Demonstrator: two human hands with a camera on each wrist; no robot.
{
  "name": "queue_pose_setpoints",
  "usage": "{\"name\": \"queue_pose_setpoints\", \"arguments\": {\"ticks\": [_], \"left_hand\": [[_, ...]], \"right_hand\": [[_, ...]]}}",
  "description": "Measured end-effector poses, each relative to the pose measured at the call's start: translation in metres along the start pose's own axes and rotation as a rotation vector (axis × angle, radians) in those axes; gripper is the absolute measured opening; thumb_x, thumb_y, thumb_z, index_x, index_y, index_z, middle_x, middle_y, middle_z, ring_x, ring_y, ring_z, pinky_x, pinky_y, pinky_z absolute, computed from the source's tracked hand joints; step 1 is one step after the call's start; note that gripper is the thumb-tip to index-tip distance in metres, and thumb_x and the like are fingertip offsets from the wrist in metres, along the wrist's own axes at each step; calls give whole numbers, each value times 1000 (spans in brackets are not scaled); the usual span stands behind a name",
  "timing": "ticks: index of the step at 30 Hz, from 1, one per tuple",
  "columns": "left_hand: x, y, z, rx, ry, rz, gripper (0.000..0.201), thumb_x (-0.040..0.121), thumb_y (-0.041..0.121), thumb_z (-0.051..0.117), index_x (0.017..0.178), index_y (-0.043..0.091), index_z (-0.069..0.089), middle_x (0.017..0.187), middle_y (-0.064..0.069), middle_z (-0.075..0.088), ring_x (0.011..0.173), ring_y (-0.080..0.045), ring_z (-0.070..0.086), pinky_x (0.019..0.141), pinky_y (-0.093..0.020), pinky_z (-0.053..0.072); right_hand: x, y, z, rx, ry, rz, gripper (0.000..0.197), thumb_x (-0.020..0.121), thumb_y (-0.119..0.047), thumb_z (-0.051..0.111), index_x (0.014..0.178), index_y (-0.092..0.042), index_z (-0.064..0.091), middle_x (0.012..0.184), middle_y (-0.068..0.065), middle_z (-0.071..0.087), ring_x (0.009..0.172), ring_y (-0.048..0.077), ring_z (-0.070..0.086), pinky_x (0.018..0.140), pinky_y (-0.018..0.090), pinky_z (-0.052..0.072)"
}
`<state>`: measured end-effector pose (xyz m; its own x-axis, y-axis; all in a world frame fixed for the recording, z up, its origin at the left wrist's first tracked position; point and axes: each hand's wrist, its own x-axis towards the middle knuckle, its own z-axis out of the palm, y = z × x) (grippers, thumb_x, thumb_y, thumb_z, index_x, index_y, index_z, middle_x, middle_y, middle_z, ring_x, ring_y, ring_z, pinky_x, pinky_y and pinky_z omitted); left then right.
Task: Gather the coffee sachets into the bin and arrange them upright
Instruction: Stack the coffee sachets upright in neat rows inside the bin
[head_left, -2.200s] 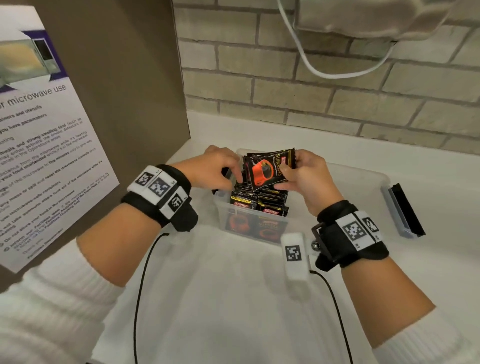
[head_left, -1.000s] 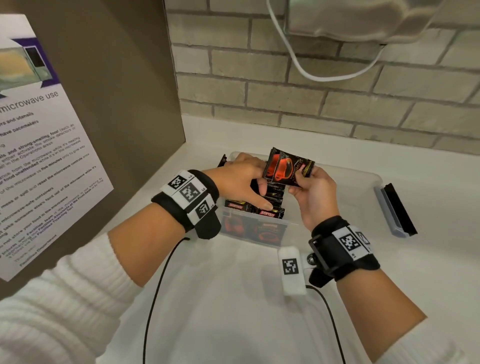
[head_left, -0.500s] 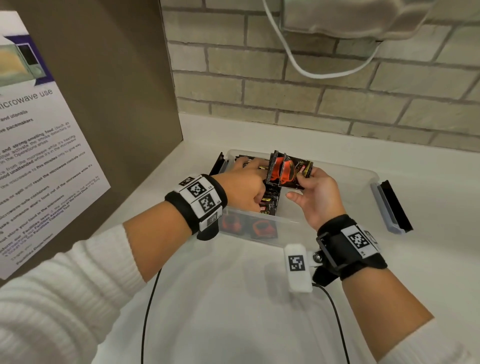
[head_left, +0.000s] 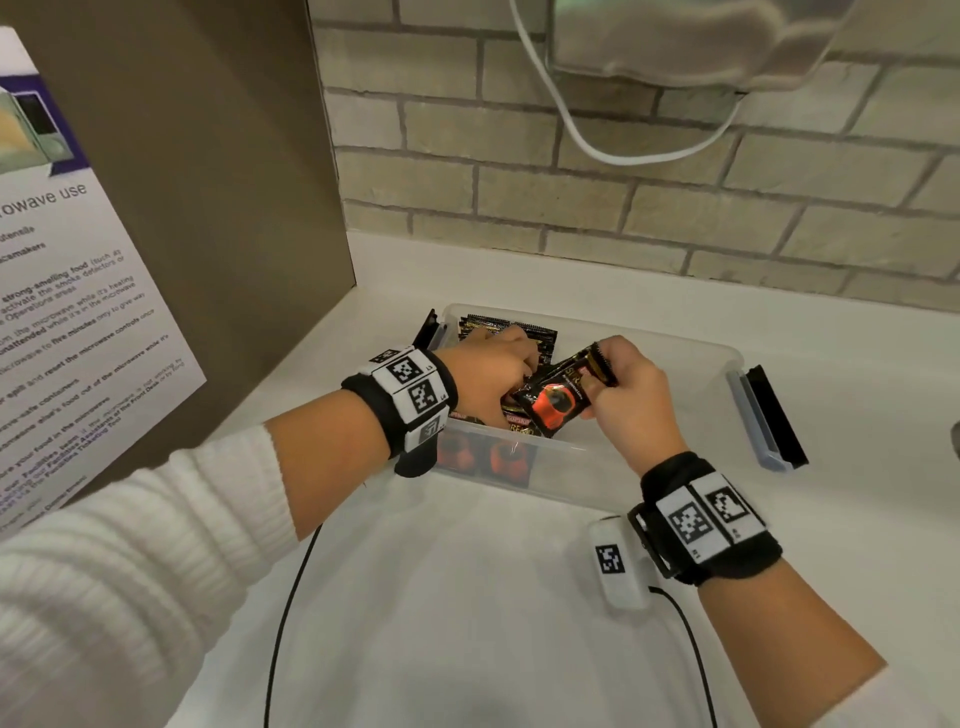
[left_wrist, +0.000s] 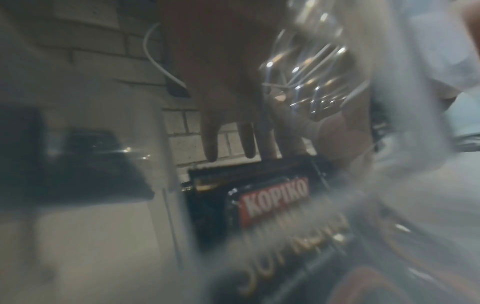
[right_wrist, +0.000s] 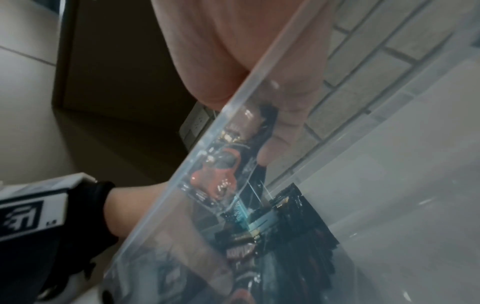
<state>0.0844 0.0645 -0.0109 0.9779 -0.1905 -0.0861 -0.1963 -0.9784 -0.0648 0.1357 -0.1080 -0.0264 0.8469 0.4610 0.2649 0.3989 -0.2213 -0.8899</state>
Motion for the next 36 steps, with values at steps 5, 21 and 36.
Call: {"name": "queue_pose_setpoints", "arguments": {"ticks": [5,21,36], "left_hand": [[-7,-3,-1,38,47,-26,20,67,29,71,76,14,61,123,1,48,120,-19,34,92,-39,33],[-9,-2,-6,-35,-3,-75,20,74,15,63,94,11,67,129,5,46,125,-18,30,98,-40,26],[-14,-3,-17,-90,-27,-49,25,85,28,62,109,22,67,137,7,43,129,-18,26,104,-41,21]], "right_hand": [[-4,-5,7,-256,-250,-115,20,84,7,54,99,-4,62,82,1,59,81,16,53,63,16,41],[1,-39,12,-498,-737,-167,8,82,-2,60,81,-4,68,68,0,58,63,6,51,62,21,42],[13,-36,26,-694,-942,-224,18,90,-19,60,99,-13,75,64,-10,57,62,10,43,55,8,34]]}}
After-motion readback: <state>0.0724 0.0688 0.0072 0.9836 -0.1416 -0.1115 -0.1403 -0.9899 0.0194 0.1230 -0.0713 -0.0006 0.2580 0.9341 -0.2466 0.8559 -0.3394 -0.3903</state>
